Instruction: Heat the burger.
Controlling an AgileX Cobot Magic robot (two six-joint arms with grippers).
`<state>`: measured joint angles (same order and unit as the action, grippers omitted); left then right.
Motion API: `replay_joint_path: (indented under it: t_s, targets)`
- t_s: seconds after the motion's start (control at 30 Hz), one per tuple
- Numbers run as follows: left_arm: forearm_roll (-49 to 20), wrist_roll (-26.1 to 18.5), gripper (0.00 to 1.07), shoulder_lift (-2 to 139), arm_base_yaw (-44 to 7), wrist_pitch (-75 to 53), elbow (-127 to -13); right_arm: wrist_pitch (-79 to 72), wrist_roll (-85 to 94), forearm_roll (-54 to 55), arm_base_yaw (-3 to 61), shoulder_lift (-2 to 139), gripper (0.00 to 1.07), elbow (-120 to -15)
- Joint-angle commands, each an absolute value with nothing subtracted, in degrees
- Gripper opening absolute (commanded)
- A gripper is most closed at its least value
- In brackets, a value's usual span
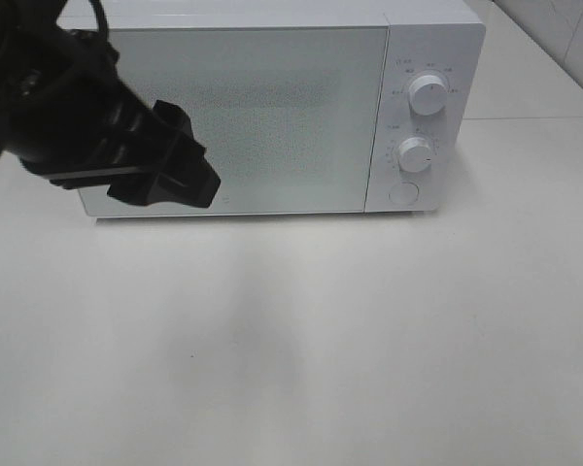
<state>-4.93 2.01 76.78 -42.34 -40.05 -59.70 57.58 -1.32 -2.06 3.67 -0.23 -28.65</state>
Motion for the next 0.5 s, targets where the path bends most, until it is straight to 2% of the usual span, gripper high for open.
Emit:
replay_joint_path:
  t_s: [0.03,0.27,0.33,0.37,0.43,0.47,0.5]
  targets:
    - [-1.4,4.4,1.05,73.3,-42.6,-47.6,-60.2,57.2,-1.4,-2.2,3.4,-1.9,0.76,-28.6]
    - [0.3,4.1,1.05,68.7,-38.6,-51.3,-60.2,57.2,-1.4,-2.2,3.4,-1.9,0.76,-28.6]
    - [0.9,2.6,1.05,67.0,-32.9,-53.2,-60.2,57.2,-1.4,-2.2,3.4,-1.9,0.76,-28.6]
    - [0.9,2.6,1.05,67.0,-32.9,-53.2,-60.2,57.2,-1.4,-2.2,3.4,-1.9,0.76,-28.6]
    - [0.6,-1.7,1.05,65.7,-26.6,-54.7,-60.2,57.2,-1.4,-2.2,3.4,-1.9,0.76,-28.6]
    - [0.6,-1.7,1.05,65.7,-26.6,-54.7,-60.2,57.2,-1.4,-2.2,3.4,-1.9,0.76,-28.6]
    - [0.0,-5.3,1.05,65.0,-22.3,-55.2,-60.2,57.2,-1.4,-2.2,3.4,-1.9,0.76,-28.6]
